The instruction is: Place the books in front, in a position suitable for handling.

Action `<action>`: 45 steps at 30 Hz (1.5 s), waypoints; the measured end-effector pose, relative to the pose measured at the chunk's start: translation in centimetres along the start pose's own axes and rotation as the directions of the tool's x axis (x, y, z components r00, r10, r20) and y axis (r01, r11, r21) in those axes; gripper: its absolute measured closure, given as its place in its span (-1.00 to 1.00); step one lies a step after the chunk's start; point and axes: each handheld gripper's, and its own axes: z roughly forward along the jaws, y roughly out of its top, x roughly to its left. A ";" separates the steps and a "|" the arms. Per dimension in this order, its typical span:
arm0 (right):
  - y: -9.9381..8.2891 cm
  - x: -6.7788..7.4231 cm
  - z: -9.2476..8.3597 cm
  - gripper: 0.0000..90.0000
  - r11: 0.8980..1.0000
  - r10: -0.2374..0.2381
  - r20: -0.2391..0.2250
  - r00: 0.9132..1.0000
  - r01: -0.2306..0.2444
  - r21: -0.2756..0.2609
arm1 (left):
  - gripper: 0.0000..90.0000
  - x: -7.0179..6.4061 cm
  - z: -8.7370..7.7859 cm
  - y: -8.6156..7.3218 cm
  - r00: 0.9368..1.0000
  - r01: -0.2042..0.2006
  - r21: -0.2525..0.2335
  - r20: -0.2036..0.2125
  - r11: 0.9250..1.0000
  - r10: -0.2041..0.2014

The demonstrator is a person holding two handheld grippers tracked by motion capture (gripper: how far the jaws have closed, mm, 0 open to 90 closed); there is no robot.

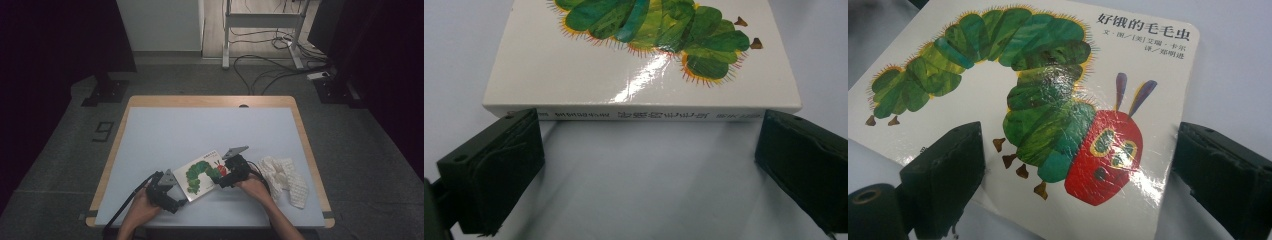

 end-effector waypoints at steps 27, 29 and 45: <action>0.4 1.1 -3.3 -0.79 0.996 -0.085 0.072 0.994 0.086 -0.011 | -1.00 1.0 -1.8 -2.2 0.997 0.054 -0.019 -0.046 0.998 -0.055; 0.4 1.1 -3.7 -0.79 0.996 -0.091 0.076 0.993 0.092 -0.014 | -1.00 1.3 -2.0 -2.5 0.996 0.064 -0.021 -0.055 0.998 -0.065; -0.1 0.7 -7.7 -0.90 0.995 -0.079 0.139 0.987 0.087 -0.051 | -1.00 1.8 -2.5 -3.3 0.993 0.096 -0.036 -0.068 0.995 -0.098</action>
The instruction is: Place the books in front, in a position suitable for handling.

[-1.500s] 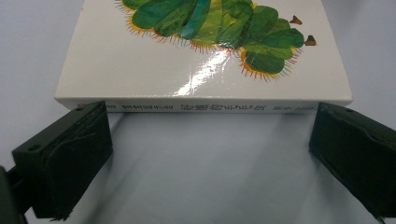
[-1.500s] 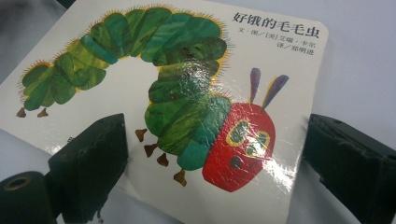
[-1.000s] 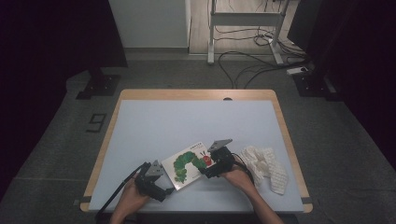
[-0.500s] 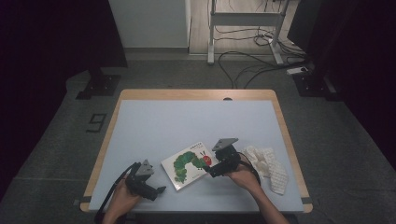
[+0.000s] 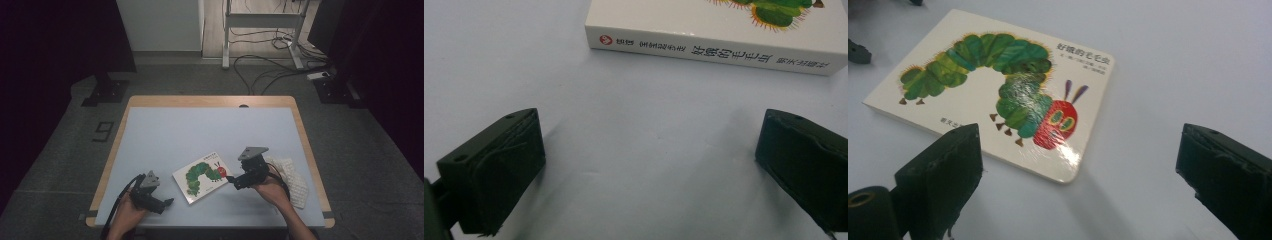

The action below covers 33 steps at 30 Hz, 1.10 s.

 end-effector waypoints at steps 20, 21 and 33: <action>-3.0 -2.6 -4.5 -0.91 0.998 0.060 0.136 0.989 -0.060 -0.003 | -1.00 0.0 0.0 0.0 1.000 0.001 -0.003 -0.002 1.000 -0.001; -3.2 -2.8 -4.8 -0.90 0.998 0.065 0.146 0.987 -0.065 -0.003 | -1.00 0.0 0.0 0.0 1.000 0.001 -0.003 -0.002 1.000 -0.001; -6.0 -4.7 -7.0 -0.88 0.991 0.126 0.235 0.964 -0.131 0.006 | -1.00 0.0 0.0 0.0 1.000 0.002 -0.003 -0.001 1.000 -0.002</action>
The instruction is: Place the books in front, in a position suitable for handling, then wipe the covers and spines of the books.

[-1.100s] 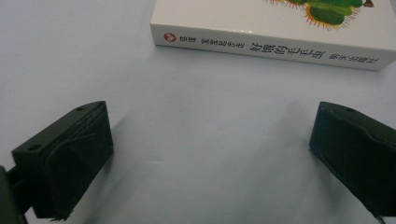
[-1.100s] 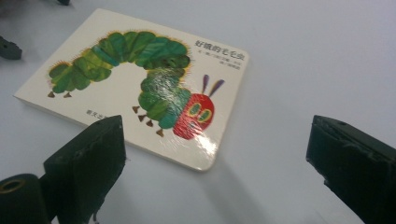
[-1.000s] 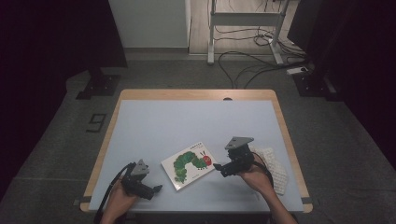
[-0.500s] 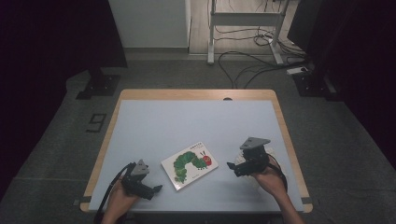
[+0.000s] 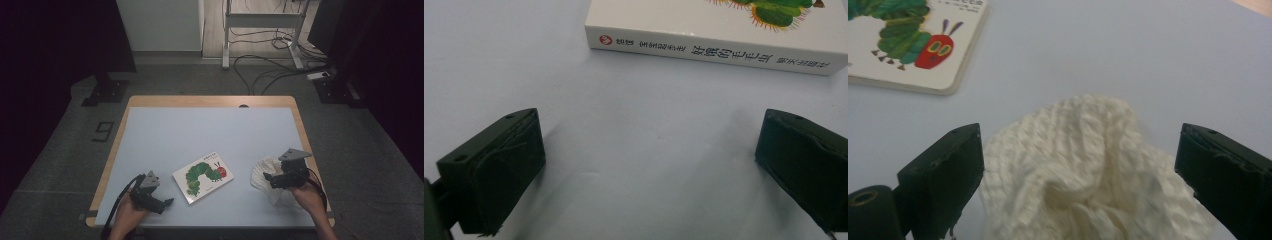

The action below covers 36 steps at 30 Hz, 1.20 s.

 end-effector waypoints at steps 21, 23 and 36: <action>-3.3 -0.6 2.1 -1.00 0.996 0.043 -0.002 0.999 -0.043 0.076 | -1.00 0.0 0.0 0.0 1.000 0.000 0.000 0.001 1.000 0.000; -3.6 -0.8 2.4 -1.00 0.995 0.047 0.003 0.999 -0.047 0.089 | -1.00 0.0 0.0 0.0 1.000 0.000 0.000 0.000 1.000 0.000; -5.1 -1.5 3.0 -0.34 0.990 0.106 0.004 0.994 -0.106 0.094 | -1.00 0.0 0.0 0.0 1.000 0.001 0.000 0.001 1.000 -0.001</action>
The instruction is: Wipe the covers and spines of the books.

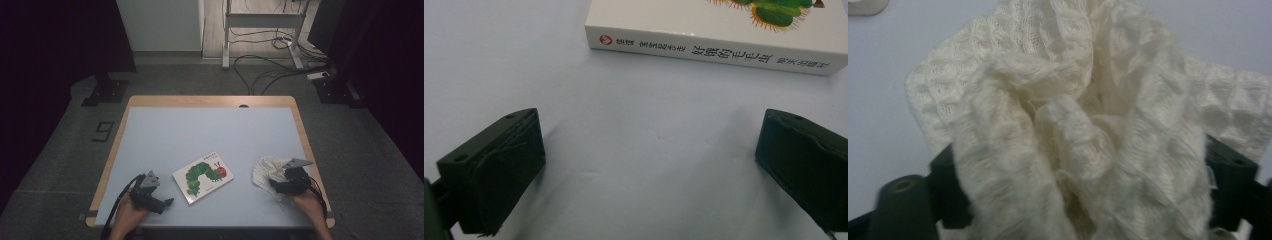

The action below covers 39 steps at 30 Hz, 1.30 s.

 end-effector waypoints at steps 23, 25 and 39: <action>2.0 -0.1 -3.2 0.36 0.995 -0.020 -0.044 0.999 0.016 -0.094 | -1.00 0.0 0.0 0.0 1.000 0.000 0.000 0.000 1.000 0.000; 2.1 0.0 -3.3 0.36 0.995 -0.021 -0.048 0.999 0.017 -0.095 | -1.00 0.0 0.0 0.0 1.000 0.001 -0.001 0.000 1.000 -0.001; 4.1 0.4 -4.7 0.36 0.990 -0.043 -0.058 0.997 0.035 -0.140 | -1.00 0.0 0.0 0.0 1.000 0.001 0.000 0.000 1.000 -0.001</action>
